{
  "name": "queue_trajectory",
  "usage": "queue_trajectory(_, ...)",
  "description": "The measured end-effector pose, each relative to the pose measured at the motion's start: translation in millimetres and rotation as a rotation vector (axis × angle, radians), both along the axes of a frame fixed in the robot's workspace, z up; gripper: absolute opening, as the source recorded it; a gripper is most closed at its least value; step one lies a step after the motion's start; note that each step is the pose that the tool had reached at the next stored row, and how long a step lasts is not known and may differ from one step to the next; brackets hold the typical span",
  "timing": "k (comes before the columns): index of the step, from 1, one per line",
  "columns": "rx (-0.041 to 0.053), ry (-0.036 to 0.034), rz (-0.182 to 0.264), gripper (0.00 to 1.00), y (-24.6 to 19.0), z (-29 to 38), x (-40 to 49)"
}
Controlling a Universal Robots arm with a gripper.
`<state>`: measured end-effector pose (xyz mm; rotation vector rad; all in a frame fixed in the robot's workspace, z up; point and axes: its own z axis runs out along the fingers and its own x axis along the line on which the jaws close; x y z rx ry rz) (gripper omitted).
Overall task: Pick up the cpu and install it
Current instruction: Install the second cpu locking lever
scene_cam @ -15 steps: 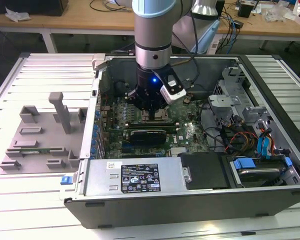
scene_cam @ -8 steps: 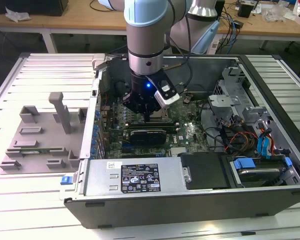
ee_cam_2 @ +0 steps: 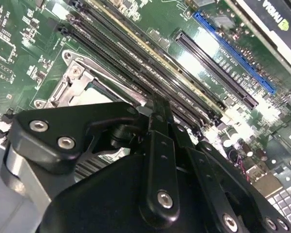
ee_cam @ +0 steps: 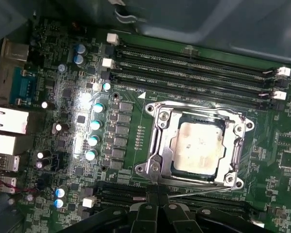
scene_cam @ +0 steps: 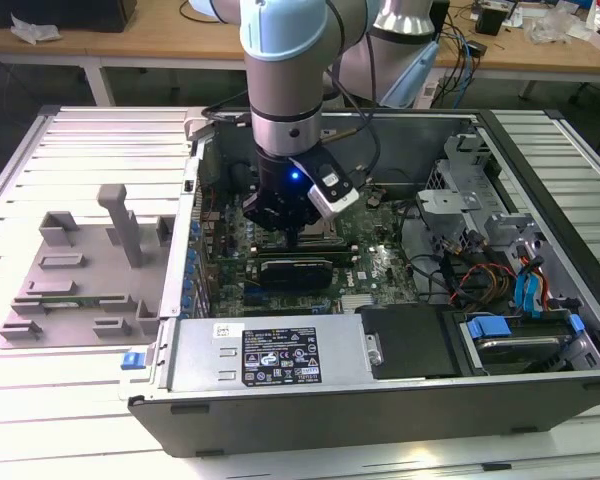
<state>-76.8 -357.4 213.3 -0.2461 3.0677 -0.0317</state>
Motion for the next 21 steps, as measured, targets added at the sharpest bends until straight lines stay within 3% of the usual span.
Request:
queue_trajectory(2,0.0096,-0.0001,-0.005,0.11,-0.8,-0.6,-0.1)
queue_trajectory(4,0.0272,-0.0001,-0.008,0.11,-4.3,-0.6,0.0)
queue_trajectory(7,0.0389,-0.0001,-0.009,0.11,-6.9,-0.6,-0.2)
queue_trajectory(9,0.0544,-0.0001,-0.009,0.11,-8.7,-0.6,-0.7)
queue_trajectory(14,0.0573,-0.0001,-0.009,0.11,-8.9,-0.6,-0.8)
queue_trajectory(21,0.0699,-0.0001,-0.010,0.11,-8.8,-0.7,-7.5)
